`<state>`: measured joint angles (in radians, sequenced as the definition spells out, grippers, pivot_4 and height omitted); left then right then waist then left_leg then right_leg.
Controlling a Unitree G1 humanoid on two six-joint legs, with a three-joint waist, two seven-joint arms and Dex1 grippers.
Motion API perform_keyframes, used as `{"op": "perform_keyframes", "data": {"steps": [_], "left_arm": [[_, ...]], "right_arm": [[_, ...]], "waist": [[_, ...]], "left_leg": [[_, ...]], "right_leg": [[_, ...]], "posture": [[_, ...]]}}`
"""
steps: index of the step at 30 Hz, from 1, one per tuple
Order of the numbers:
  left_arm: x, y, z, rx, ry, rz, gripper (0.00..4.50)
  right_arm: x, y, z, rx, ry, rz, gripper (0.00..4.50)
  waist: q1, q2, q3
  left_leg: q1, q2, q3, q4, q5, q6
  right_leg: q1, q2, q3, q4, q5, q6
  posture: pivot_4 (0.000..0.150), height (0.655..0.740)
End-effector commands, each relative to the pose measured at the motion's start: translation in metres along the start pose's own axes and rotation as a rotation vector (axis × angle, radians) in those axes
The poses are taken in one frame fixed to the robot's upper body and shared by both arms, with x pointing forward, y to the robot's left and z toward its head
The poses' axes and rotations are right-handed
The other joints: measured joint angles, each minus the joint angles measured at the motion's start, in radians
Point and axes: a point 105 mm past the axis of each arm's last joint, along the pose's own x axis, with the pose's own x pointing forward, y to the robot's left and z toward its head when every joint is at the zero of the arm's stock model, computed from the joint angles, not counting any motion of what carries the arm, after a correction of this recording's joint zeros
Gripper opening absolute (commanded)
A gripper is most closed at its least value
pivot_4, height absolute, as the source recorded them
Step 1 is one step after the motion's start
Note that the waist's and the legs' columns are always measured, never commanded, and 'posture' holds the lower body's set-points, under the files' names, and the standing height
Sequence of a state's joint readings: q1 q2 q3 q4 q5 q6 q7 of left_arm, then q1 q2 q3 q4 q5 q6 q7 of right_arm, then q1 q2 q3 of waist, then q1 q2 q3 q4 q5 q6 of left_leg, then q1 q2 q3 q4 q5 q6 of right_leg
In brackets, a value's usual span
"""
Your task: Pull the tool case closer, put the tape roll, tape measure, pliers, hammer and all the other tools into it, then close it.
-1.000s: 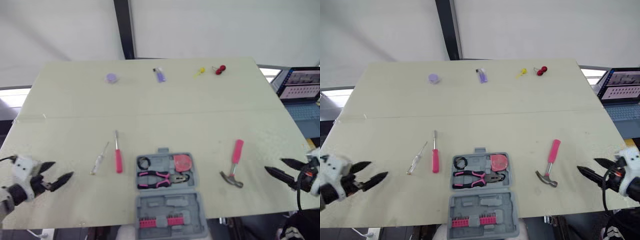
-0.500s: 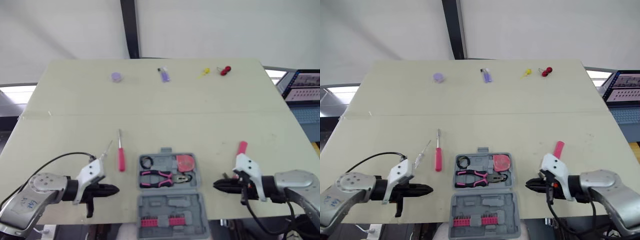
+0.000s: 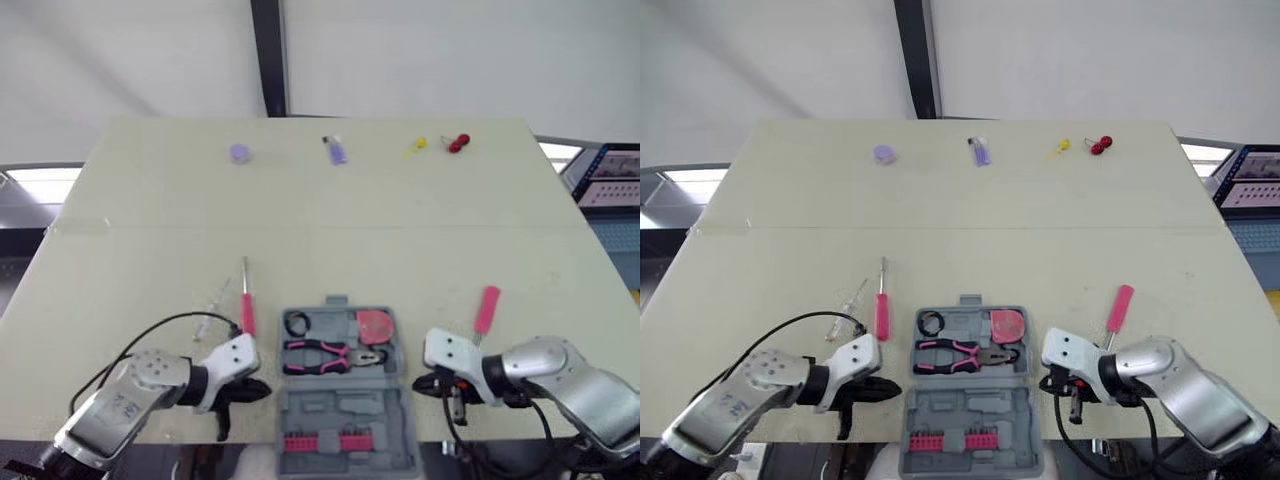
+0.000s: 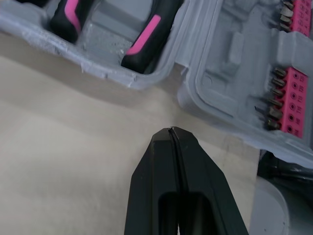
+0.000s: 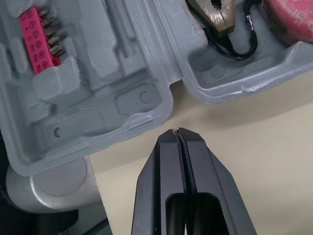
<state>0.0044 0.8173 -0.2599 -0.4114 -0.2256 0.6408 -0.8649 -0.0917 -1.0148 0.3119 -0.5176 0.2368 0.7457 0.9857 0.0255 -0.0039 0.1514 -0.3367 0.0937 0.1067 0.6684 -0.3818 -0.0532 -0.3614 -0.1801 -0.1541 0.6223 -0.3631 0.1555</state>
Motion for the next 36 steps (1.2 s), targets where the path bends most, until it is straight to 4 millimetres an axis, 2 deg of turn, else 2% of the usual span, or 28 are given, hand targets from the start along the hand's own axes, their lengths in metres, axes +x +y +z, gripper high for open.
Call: {"op": "perform_keyframes", "data": {"steps": [1,10,19,36], "left_arm": [[0.006,-0.002,0.004,0.029,-0.005,-0.005,0.00],[0.013,0.000,0.009,0.037,-0.020,-0.005,0.00],[0.017,0.017,0.020,0.081,-0.025,0.030,0.00],[0.022,0.046,0.041,0.142,-0.077,0.144,0.00]], "right_arm": [[0.005,-0.001,0.005,-0.027,-0.001,-0.004,0.05],[0.015,-0.002,0.015,-0.042,-0.037,-0.001,0.05],[0.018,-0.010,0.021,-0.027,-0.074,-0.027,0.05],[0.013,-0.044,0.025,-0.009,-0.094,-0.158,0.05]], "waist": [[0.000,0.000,0.000],[-0.001,0.000,0.000],[0.001,0.000,0.000],[0.005,0.000,0.000]], "left_leg": [[0.000,0.000,0.000,0.000,0.000,0.000],[0.000,0.000,0.000,0.000,0.000,0.000],[0.000,0.000,-0.001,0.002,0.000,0.000],[-0.001,0.000,-0.002,0.006,0.000,0.000]], "right_leg": [[0.000,0.000,0.000,0.000,0.000,0.000],[0.000,0.000,0.000,0.000,0.000,0.000],[0.001,0.000,0.000,0.001,0.000,0.000],[0.002,0.000,-0.001,0.003,0.000,0.000]], "posture": [[0.150,0.7400],[0.150,0.7400],[0.150,0.7400],[0.150,0.7400]]}}
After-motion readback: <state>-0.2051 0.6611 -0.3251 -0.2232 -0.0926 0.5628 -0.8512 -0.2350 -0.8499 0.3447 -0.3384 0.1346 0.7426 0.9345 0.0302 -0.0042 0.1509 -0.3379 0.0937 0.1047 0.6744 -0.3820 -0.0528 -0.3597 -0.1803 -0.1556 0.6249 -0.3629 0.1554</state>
